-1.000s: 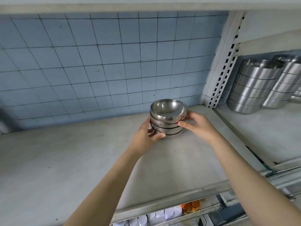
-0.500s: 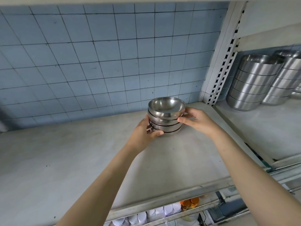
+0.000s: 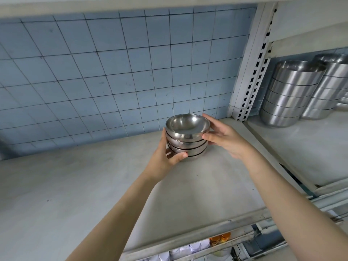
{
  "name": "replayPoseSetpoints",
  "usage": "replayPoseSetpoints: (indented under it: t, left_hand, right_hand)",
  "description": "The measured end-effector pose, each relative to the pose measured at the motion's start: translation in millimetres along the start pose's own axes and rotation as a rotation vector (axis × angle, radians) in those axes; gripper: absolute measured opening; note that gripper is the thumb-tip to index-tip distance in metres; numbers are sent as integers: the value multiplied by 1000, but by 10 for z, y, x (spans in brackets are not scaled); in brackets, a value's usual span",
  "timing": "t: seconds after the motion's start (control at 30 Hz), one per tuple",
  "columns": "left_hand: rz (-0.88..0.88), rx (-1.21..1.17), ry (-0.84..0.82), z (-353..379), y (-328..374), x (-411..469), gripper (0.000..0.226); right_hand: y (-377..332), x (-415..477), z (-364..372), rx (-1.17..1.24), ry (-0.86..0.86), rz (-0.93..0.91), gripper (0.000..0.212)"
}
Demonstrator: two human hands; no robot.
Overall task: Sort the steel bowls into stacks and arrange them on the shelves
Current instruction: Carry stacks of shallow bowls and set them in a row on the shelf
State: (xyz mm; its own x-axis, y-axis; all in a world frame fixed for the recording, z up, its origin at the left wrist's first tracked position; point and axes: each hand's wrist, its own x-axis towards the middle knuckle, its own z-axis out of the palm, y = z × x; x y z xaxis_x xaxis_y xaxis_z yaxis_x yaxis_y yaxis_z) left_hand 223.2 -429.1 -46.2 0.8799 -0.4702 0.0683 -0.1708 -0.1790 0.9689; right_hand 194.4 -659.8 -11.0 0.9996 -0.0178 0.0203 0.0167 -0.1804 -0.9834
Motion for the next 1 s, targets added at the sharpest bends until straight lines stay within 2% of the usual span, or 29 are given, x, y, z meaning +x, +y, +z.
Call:
replayPoseSetpoints:
  t: [0.33, 0.53, 0.63, 0.77, 1.0]
  left_hand:
    - [56, -9, 5, 4, 70, -44, 74]
    - [138, -12, -20, 293, 478, -88, 75]
    - [163, -25, -67, 628, 700, -74, 76]
    - [228, -16, -156, 1291, 973, -41, 70]
    - [304, -41, -288, 2799, 1466, -127, 75]
  right_hand:
    - [-27, -211, 0, 82, 57, -80, 82]
    - [-171, -546, -333, 136, 125, -146, 81]
    - [-259, -836, -674, 108, 156, -144, 97]
    - [-329, -1359, -1276, 57, 252, -138, 106]
    - [-349, -2450, -2495, -19, 369, -126, 103]
